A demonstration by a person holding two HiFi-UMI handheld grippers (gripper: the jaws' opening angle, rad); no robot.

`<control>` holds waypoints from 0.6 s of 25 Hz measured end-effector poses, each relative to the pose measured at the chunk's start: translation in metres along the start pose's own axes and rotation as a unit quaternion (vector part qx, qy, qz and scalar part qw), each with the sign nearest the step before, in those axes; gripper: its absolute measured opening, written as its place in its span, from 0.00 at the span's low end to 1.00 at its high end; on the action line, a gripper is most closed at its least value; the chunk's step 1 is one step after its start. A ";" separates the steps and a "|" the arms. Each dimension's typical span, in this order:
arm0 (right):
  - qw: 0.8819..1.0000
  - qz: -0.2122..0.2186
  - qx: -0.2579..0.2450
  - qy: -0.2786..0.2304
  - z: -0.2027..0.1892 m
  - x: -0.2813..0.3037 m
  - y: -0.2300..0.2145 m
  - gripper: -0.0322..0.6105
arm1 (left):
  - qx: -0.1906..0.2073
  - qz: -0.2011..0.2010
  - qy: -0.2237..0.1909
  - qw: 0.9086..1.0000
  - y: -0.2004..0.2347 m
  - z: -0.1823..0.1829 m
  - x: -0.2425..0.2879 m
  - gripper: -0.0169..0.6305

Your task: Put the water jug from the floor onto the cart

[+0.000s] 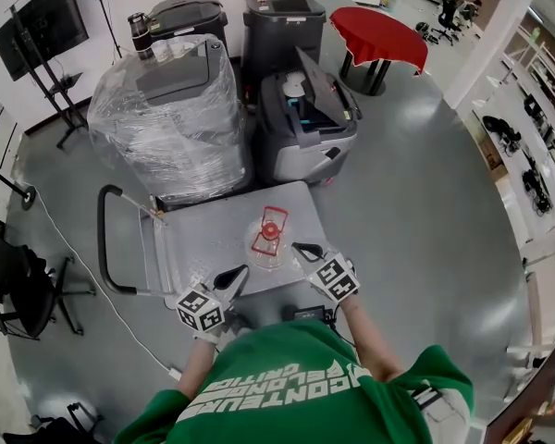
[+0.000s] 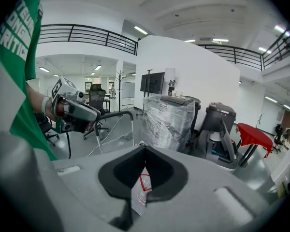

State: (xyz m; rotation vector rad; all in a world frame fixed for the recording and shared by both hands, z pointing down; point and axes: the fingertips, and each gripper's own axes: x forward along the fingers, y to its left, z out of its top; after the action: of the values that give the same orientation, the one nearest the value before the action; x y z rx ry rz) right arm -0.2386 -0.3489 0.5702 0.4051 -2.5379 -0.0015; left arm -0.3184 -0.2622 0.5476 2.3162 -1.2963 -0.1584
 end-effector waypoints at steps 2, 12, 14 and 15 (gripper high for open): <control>1.000 -0.001 -0.002 -0.003 0.005 0.002 0.000 0.04 | 0.002 -0.001 -0.001 1.000 0.001 0.002 -0.001 0.04; 1.000 -0.011 0.002 -0.011 0.011 0.002 0.001 0.04 | 0.008 -0.009 0.001 1.000 -0.001 0.008 -0.004 0.04; 1.000 -0.011 0.004 -0.012 0.011 0.003 0.003 0.04 | 0.010 -0.011 0.002 1.000 -0.001 0.009 -0.005 0.04; 1.000 -0.011 0.005 -0.012 0.011 0.003 0.004 0.04 | 0.010 -0.011 0.002 1.000 -0.001 0.009 -0.005 0.04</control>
State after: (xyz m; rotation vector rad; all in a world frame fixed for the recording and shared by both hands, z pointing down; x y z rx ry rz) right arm -0.2481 -0.3467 0.5634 0.4394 -2.5575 -0.0007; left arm -0.3230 -0.2606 0.5387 2.3481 -1.2761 -0.1478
